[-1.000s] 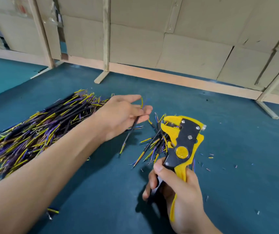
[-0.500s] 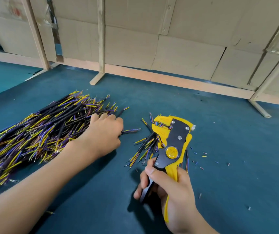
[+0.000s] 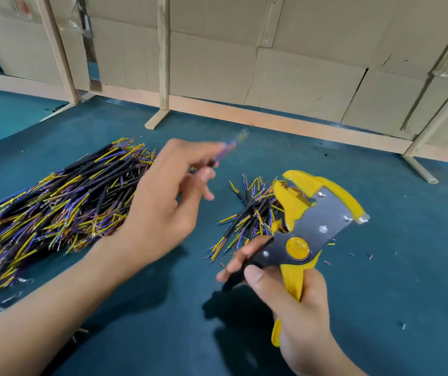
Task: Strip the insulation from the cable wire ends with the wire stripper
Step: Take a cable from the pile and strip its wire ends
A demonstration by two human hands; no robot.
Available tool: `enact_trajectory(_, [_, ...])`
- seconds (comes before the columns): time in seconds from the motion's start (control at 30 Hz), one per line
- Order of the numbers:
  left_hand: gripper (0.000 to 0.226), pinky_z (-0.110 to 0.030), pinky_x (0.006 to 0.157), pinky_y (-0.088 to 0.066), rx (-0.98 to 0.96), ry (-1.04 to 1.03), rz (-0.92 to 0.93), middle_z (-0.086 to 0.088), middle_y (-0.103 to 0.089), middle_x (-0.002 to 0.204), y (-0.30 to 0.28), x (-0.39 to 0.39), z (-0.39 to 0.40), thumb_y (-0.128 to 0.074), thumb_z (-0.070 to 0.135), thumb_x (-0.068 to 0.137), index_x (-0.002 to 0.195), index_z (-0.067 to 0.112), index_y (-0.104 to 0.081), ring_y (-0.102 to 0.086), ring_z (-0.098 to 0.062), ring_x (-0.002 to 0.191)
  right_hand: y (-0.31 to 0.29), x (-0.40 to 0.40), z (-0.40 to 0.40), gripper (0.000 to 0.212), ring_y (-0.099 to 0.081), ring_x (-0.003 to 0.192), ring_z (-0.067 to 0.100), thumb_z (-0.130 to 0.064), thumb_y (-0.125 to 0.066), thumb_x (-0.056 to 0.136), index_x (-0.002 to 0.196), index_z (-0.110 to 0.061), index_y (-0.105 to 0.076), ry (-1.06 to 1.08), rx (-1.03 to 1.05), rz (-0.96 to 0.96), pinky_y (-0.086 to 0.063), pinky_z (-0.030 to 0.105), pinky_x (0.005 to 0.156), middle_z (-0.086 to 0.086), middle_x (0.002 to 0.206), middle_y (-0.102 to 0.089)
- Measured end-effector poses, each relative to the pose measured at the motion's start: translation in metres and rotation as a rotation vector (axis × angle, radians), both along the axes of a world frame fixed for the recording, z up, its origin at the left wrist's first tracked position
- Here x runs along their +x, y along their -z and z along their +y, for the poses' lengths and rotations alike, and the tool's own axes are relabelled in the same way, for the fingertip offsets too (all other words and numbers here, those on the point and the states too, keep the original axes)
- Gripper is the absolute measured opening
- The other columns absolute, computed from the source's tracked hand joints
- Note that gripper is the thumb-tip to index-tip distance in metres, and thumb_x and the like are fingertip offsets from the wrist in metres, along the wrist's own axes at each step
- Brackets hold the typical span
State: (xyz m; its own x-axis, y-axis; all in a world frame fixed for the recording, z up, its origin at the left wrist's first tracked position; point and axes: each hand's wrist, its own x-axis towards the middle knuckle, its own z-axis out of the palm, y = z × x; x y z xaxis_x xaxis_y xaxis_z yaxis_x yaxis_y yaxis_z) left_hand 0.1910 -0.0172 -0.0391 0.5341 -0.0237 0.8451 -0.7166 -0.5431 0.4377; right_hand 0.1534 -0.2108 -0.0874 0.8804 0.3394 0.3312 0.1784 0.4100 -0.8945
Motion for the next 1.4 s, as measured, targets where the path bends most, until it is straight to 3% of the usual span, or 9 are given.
enact_trajectory(0.07, [0.037,-0.042,0.069,-0.061,-0.497,0.230,0.204,-0.014,-0.051,0.104,-0.003,-0.002,-0.012,-0.045,-0.007,0.100,0.130,0.014,-0.048,-0.059,-0.026,0.094,0.000,0.002,-0.002,0.015,-0.065,0.080,0.047,0.005,-0.055,0.088,0.101,0.001,-0.062,0.068,-0.018,-0.065,-0.056,0.049,0.080,0.024,0.085,-0.066])
enact_trajectory(0.13, [0.039,-0.045,0.071,-0.061,-0.831,0.409,0.358,-0.011,-0.052,0.103,-0.007,-0.001,-0.017,-0.044,-0.009,0.100,0.134,0.012,-0.046,-0.059,-0.022,0.095,-0.002,0.003,-0.004,0.016,-0.065,0.083,0.047,0.006,-0.053,0.087,0.101,0.005,-0.059,0.123,-0.047,-0.126,-0.056,0.049,0.081,0.023,0.086,-0.067])
enact_trajectory(0.3, [0.058,-0.049,0.070,-0.060,-1.105,0.638,0.545,-0.012,-0.057,0.107,-0.006,-0.004,-0.021,-0.052,-0.006,0.088,0.144,0.010,-0.043,-0.066,-0.022,0.085,-0.005,0.012,-0.008,0.018,-0.067,0.085,0.046,0.000,-0.056,0.087,0.103,0.008,-0.059,0.266,-0.056,-0.139,-0.058,0.050,0.081,0.025,0.094,-0.068])
enact_trajectory(0.43, [0.048,-0.050,0.067,-0.060,-1.122,0.664,0.635,-0.015,-0.057,0.109,-0.003,-0.004,-0.022,-0.054,-0.007,0.089,0.132,0.014,-0.052,-0.068,-0.023,0.083,-0.009,0.023,-0.013,0.015,-0.066,0.080,0.052,-0.004,-0.057,0.087,0.098,-0.001,-0.066,0.233,0.007,0.022,-0.056,0.051,0.075,0.024,0.098,-0.070])
enact_trajectory(0.67, [0.034,-0.057,0.070,-0.058,-1.141,0.719,0.721,-0.014,-0.061,0.102,0.004,-0.005,-0.029,-0.057,-0.009,0.085,0.113,0.008,-0.056,-0.069,-0.025,0.082,-0.007,0.026,-0.008,0.018,-0.068,0.076,0.046,-0.008,-0.072,0.079,0.096,-0.001,-0.069,-0.135,0.015,0.369,-0.058,0.052,0.070,0.028,0.091,-0.068])
enact_trajectory(0.87, [0.027,-0.056,0.069,-0.059,-1.137,0.689,0.712,-0.012,-0.065,0.096,0.009,-0.006,-0.034,-0.059,-0.010,0.081,0.099,0.010,-0.054,-0.071,-0.029,0.085,-0.008,0.024,-0.006,0.019,-0.067,0.075,0.048,-0.003,-0.073,0.079,0.097,-0.002,-0.067,-0.229,-0.014,0.384,-0.056,0.053,0.072,0.026,0.082,-0.061])
enact_trajectory(1.07, [0.027,-0.052,0.069,-0.060,-1.080,0.624,0.694,-0.017,-0.065,0.102,0.010,-0.004,-0.032,-0.063,-0.009,0.081,0.102,0.005,-0.056,-0.073,-0.038,0.094,-0.007,0.024,-0.006,0.021,-0.066,0.074,0.048,-0.001,-0.071,0.080,0.099,0.002,-0.062,-0.214,-0.003,0.387,-0.055,0.056,0.073,0.026,0.082,-0.061])
enact_trajectory(1.4, [0.032,-0.044,0.064,-0.061,-1.041,0.554,0.703,-0.015,-0.072,0.105,0.015,-0.004,-0.034,-0.069,-0.002,0.078,0.108,0.003,-0.060,-0.074,-0.034,0.087,-0.007,0.023,-0.005,0.014,-0.066,0.073,0.046,0.001,-0.066,0.082,0.095,0.006,-0.063,-0.205,-0.022,0.380,-0.055,0.055,0.071,0.025,0.082,-0.060])
